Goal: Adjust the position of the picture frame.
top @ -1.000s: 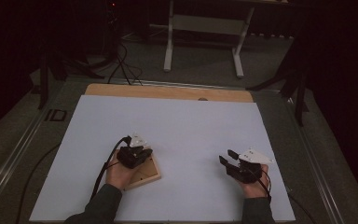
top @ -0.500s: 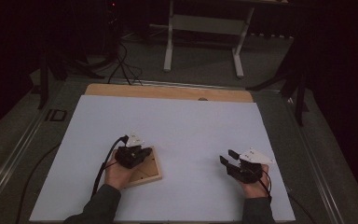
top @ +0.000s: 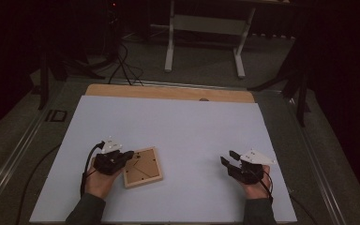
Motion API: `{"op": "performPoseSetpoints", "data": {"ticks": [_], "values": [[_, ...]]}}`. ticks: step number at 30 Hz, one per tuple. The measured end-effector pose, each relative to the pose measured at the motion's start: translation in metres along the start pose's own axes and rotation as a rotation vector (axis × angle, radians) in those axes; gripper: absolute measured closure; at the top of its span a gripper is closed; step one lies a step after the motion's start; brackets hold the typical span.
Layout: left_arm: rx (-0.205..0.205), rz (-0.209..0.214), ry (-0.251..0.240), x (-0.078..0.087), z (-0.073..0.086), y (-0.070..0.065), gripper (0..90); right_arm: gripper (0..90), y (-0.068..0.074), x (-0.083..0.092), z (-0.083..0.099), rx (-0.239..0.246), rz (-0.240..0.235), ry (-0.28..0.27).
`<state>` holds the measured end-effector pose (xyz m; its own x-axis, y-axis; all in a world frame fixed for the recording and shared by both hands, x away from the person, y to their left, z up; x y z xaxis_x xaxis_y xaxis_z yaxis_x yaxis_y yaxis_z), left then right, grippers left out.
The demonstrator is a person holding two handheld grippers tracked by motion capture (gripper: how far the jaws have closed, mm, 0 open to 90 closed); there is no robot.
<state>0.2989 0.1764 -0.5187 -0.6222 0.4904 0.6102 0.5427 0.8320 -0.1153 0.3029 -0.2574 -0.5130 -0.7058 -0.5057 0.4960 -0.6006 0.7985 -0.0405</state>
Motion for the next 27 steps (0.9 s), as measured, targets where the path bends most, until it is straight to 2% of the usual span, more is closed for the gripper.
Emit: {"op": "performPoseSetpoints", "data": {"ticks": [11, 16, 22, 25, 27], "values": [[0.031, -0.074, 0.009, 0.014, 0.016, 0.015, 89.9, 52.9, -0.001, 0.002, 0.000, -0.002, 0.001, -0.006], [0.040, -0.093, 0.023, 0.018, 0.021, 0.019, 89.9, 52.8, -0.002, 0.002, 0.000, -0.004, 0.000, -0.010], [0.060, -0.089, 0.047, 0.016, 0.025, 0.023, 90.0, 52.8, -0.001, 0.002, 0.000, 0.000, -0.002, -0.008], [0.040, -0.078, 0.069, 0.012, 0.025, 0.020, 90.0, 52.8, -0.001, 0.002, 0.000, 0.001, -0.001, -0.009], [0.018, -0.090, 0.076, 0.009, 0.024, 0.016, 90.0, 52.8, -0.002, 0.002, 0.000, 0.000, -0.001, -0.008]]}}
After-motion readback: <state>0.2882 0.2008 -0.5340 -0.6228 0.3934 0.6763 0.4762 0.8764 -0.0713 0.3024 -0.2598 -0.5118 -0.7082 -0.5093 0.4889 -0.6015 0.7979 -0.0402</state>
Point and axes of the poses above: each handheld gripper's, and its own axes: x roughly backward along the jaws, z roughly out of its underside, y roughly to its left, the point moved 2 cm from there along -x, roughly forward along the jaws, and after that the axes turned 1 degree about x, right-handed, at the moved point
